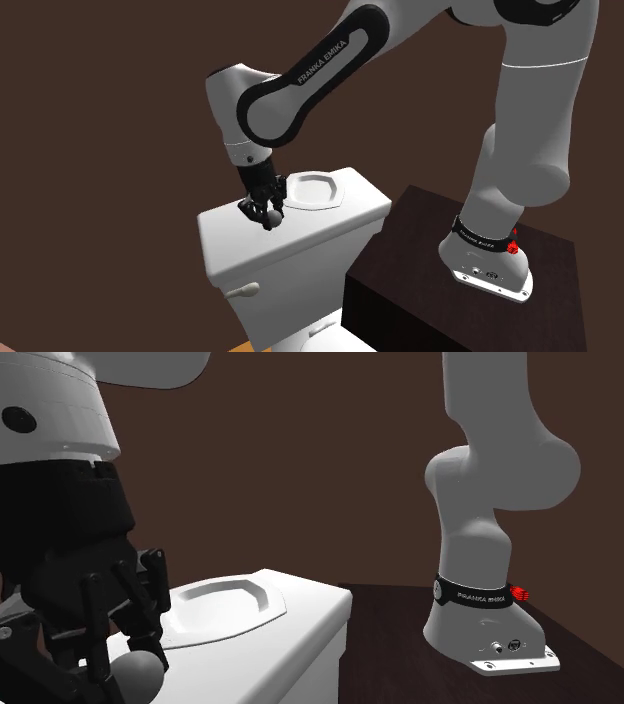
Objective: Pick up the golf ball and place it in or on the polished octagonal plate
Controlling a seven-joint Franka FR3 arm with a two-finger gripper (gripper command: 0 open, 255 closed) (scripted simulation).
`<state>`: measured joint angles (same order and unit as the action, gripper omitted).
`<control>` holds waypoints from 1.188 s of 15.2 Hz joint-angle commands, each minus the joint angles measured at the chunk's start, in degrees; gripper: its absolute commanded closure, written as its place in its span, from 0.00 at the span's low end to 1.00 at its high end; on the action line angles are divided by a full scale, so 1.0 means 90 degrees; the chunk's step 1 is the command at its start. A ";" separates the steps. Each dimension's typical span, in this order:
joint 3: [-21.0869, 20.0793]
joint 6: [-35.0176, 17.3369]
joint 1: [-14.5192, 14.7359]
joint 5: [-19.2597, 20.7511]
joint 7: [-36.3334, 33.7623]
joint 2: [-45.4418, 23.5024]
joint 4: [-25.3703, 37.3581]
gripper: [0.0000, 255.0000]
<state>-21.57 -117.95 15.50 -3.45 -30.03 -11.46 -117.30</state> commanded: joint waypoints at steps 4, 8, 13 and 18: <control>-0.0022 0.0405 -0.0025 -0.0090 0.0019 0.0260 0.0156 1.00; -0.0028 0.0723 -0.0042 -0.0140 0.0028 0.0417 0.0326 1.00; 0.0220 0.0781 -0.0390 -0.0235 0.0666 0.0917 -0.0149 1.00; 0.0595 0.0795 -0.0786 -0.0230 0.1447 0.1366 -0.0636 1.00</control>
<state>-17.02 -110.69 9.24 -5.68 -18.66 0.34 -122.28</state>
